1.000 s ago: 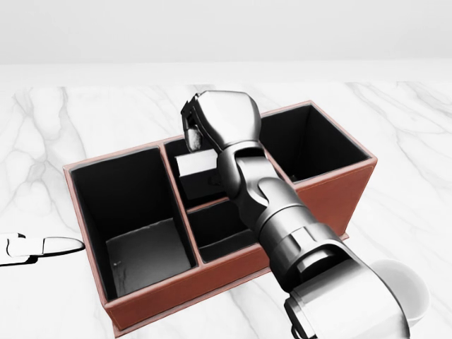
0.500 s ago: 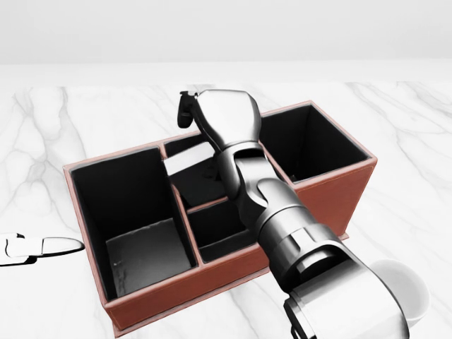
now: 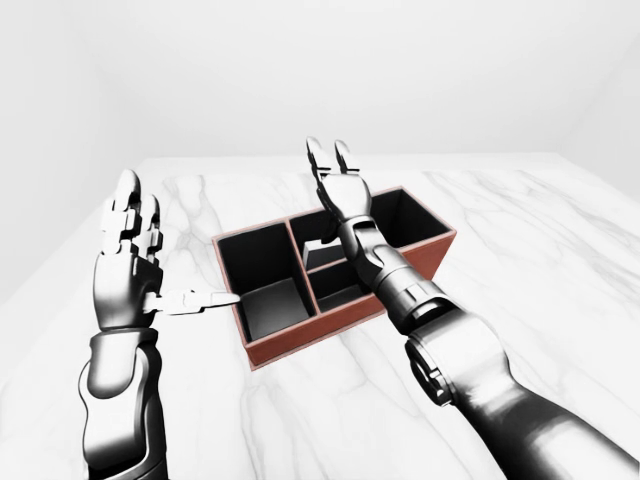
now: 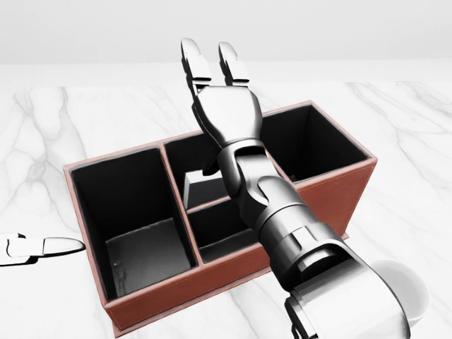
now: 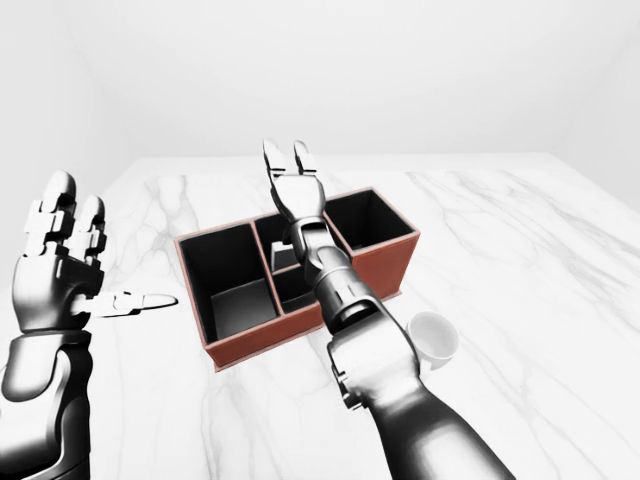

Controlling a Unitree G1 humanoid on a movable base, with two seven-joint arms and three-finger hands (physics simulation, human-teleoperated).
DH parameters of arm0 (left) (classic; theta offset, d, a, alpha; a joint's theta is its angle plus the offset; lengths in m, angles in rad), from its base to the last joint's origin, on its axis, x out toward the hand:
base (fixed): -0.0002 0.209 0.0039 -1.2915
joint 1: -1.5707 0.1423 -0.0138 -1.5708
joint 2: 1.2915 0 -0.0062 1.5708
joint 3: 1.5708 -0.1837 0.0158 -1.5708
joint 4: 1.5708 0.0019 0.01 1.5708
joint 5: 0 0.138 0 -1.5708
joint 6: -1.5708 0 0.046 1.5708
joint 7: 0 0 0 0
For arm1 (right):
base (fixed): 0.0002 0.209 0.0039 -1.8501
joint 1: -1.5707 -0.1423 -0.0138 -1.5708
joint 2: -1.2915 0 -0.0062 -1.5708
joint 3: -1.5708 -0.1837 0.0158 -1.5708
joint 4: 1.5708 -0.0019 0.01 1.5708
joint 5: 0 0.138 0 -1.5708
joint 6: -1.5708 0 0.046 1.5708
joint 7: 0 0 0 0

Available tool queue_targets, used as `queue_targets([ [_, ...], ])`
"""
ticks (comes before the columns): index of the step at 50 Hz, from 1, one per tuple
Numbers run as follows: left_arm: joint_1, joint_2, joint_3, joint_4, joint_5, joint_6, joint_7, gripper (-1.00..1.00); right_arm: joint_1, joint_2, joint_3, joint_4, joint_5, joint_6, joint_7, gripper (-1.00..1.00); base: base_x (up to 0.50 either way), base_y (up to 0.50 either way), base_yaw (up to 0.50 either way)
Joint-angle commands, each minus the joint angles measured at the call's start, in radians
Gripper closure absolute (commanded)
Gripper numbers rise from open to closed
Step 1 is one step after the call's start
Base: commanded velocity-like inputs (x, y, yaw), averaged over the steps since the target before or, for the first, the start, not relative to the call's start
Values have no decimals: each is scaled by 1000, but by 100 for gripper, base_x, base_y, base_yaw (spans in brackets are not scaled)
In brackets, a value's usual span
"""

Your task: Pick up the book and place it in the front compartment of the caddy.

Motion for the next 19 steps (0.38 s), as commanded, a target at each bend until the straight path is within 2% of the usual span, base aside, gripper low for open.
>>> queue_targets([
  [1,2,-2,-2,0,2,0,-1,-98,4,-2,-2,-1,-1,0,0,-100,0,0,0],
  [19,3,-4,-8,14,8,0,0,-99,-15,-37,-37,-85,127,0,87,-100,0,0,0],
])
